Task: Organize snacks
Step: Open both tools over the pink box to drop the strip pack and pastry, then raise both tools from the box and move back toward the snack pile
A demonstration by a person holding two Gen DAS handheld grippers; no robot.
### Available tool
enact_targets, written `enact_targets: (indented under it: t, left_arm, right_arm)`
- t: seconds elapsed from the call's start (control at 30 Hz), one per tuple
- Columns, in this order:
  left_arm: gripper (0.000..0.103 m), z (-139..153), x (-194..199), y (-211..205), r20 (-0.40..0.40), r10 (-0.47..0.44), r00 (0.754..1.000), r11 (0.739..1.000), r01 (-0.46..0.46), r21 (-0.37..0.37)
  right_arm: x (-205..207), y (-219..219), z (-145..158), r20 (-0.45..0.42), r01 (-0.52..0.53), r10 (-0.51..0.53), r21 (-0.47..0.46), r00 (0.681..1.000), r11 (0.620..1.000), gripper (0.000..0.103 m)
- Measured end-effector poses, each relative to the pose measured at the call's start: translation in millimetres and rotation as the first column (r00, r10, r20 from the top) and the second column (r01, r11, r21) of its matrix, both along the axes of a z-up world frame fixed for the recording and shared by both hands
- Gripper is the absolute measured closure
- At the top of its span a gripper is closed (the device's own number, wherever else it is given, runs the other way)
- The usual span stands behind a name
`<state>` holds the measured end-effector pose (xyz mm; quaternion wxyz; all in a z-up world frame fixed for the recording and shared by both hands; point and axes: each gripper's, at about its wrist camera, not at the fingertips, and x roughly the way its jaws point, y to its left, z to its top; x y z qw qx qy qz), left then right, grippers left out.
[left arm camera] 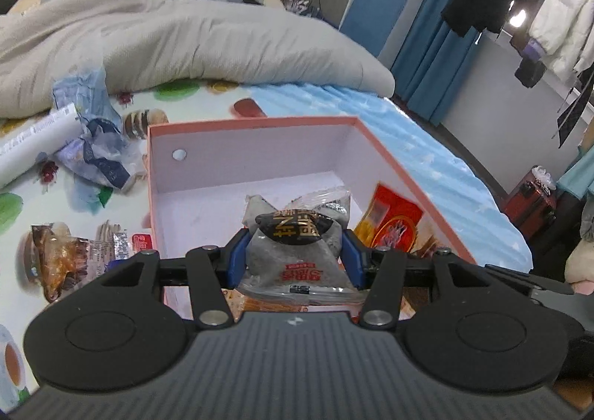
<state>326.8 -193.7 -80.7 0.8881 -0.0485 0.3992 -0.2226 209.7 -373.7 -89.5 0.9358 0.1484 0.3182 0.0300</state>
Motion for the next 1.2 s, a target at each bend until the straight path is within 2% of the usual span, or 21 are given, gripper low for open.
enact_targets:
  t: [0.2, 0.43, 0.5, 0.53, 0.6, 0.63, 0.7, 0.9, 1.2]
  left_arm:
    - [0.045, -23.8, 23.8, -4.6, -0.045, -0.001, 0.999, 1.0, 0.002, 0.017]
    - [0.045, -35.3, 38.0, -8.8, -0.05, -0.019, 0.999, 0.999, 0.021, 0.042]
    - [0.044, -36.3, 39.6, -9.4, -0.057, -0.019, 0.998, 0.999, 0.021, 0.047]
    - [0.042, -35.6, 39.3, -8.8, -0.056, -0.014, 0.998, 0.999, 0.017, 0.047]
    - [0.042, -30.7, 36.7, -8.0, -0.043, -0.034, 0.998, 0.998, 0.036, 0.052]
    - [0.039, -27.0, 34.0, -7.7, -0.027, -0.039, 0.999, 0.997, 0.04, 0.065]
    - [0.034, -19.4, 28.9, -6.5, 0.001, -0.043, 0.999, 0.995, 0.042, 0.089]
    - [0.034, 2.8, 5.0, 7.8, 0.035, -0.014, 0.999, 0.997, 0.011, 0.076]
    - [0.034, 52.3, -58.6, 33.7, 0.122, -0.004, 0.993, 0.999, -0.001, 0.038]
  right_arm:
    - [24.8, -2.9, -18.9, -0.049, 0.001, -0.001, -0.002, 0.999, 1.0, 0.085]
    - [39.8, -5.5, -31.9, -0.077, 0.007, -0.006, 0.005, 0.997, 1.0, 0.084]
    - [40.6, -6.0, -32.9, -0.084, 0.016, -0.016, 0.005, 0.996, 1.0, 0.078]
    - [40.8, -5.8, -33.3, -0.088, 0.026, -0.026, -0.003, 0.996, 1.0, 0.067]
    - [40.6, -3.0, -32.4, -0.097, 0.04, -0.044, -0.046, 0.994, 0.998, 0.052]
    - [39.7, -3.0, -31.6, -0.096, 0.042, -0.047, -0.058, 0.994, 0.997, 0.051]
    - [34.6, -2.7, -27.4, -0.086, 0.039, -0.045, -0.06, 0.995, 0.997, 0.051]
    - [14.9, 4.9, -8.1, -0.052, 0.032, -0.035, -0.061, 0.998, 0.998, 0.051]
    - [-32.0, 21.2, 29.5, 0.024, 0.036, -0.034, -0.075, 0.999, 0.997, 0.051]
